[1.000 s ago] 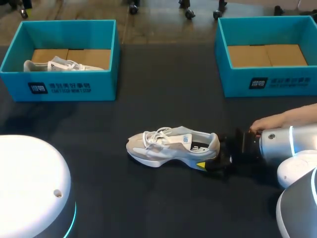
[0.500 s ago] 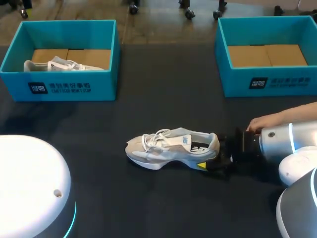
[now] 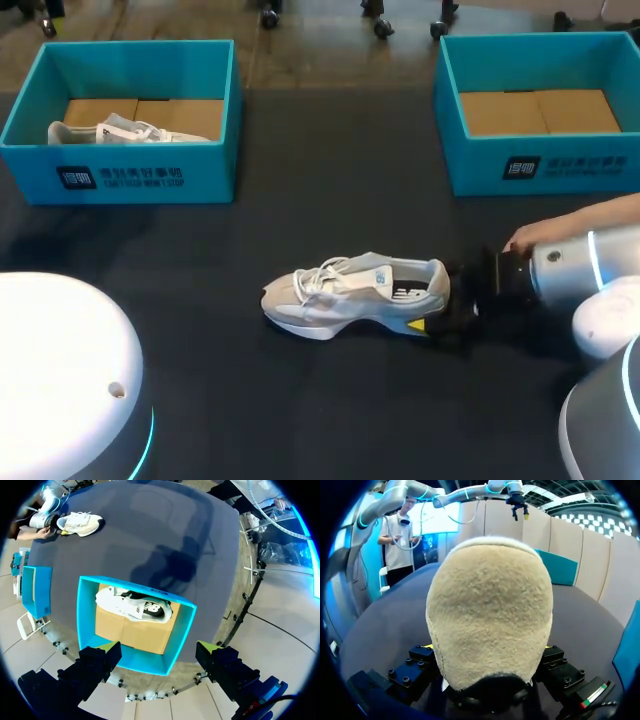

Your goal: Take the shoe out of the shoebox, open the shoe tongue, remove and reinsert the insole, then place the shoe into the shoebox

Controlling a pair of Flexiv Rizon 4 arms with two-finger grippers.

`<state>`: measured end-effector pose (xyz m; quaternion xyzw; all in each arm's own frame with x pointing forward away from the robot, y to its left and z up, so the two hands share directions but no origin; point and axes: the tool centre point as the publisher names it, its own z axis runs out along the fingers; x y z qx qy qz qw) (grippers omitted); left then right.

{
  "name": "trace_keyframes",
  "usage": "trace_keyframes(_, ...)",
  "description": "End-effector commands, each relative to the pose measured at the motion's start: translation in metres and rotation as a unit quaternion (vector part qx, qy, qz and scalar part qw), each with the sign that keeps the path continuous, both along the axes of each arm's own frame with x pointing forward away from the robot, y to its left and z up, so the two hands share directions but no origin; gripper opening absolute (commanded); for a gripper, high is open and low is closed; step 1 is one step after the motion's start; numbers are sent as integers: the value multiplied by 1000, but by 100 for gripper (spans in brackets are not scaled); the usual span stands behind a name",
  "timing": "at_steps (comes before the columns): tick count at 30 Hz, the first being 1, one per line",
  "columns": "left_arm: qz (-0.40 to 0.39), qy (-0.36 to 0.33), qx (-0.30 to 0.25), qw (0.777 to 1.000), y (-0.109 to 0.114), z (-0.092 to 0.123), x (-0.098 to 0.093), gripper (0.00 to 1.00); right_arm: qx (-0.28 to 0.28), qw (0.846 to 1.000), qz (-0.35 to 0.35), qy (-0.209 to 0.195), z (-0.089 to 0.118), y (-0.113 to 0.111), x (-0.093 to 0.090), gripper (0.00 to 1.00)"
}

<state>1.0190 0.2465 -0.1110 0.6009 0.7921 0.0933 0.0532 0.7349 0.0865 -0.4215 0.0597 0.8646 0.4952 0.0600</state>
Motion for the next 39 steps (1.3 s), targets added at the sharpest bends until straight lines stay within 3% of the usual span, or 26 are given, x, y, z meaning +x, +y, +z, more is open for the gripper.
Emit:
trace_keyframes(1,0,-1,1,1000,0,0,-1,100,-3,1000,12,5,2,-3,9,0)
trace_keyframes(39,0,-1,1,1000,0,0,-1,100,0,999,32,10,-7,9,12,0)
